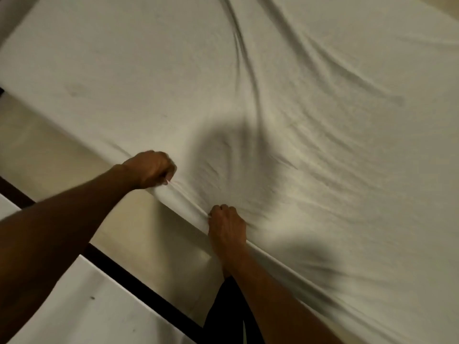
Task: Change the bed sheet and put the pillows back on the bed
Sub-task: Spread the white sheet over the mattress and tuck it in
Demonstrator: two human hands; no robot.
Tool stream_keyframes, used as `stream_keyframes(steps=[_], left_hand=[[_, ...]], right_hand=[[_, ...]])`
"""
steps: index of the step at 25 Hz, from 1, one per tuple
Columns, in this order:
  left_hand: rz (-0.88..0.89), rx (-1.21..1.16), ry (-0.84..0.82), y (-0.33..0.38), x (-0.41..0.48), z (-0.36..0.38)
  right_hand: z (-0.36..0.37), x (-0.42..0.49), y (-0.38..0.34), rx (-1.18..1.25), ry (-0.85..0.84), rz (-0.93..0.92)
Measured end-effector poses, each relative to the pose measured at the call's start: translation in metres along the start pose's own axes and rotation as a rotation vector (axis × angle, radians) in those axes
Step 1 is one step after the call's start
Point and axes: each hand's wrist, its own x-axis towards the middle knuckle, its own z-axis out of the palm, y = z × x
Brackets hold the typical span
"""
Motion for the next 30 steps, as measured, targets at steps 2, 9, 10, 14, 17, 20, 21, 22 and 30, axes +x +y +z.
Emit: stream_keyframes(steps=[2, 9, 10, 14, 17, 20, 21, 22, 30], left_hand=[[-0.081, -0.137, -0.192, -0.001, -0.014, 0.013], [0.008, -0.045, -0.031, -0.044, -0.04, 0.005], [-0.005, 0.048, -0.007, -0.056, -0.042, -0.004], [-0.163, 0.428, -0.083, -0.123, -0.046, -0.036], [-0.126, 0.397, 0.162, -0.203, -0.039, -0.058], [0.022, 0.263, 0.218, -0.263, -0.037, -0.076], [0.091, 0.254, 0.215, -0.271, -0.037, -0.077], [0.141, 0.229, 0.216, -0.282, -0.037, -0.074], [0.101, 0.017, -0.262, -0.337, -0.067, -0.058]], right_hand=[[0.006, -0.009, -0.004, 0.032, -0.087, -0.041], [-0.015, 0.012, -0.019, 0.195, -0.101, -0.078], [-0.018, 0.019, -0.029, 0.201, -0.088, -0.068], [-0.027, 0.057, -0.08, 0.241, -0.071, -0.064], [-0.027, 0.102, -0.141, 0.241, -0.013, -0.068], [-0.018, 0.15, -0.208, 0.197, 0.11, -0.074], [-0.015, 0.164, -0.226, 0.175, 0.113, -0.063], [-0.011, 0.177, -0.249, 0.154, 0.099, -0.054], [0.02, 0.182, -0.33, 0.054, -0.126, 0.067]])
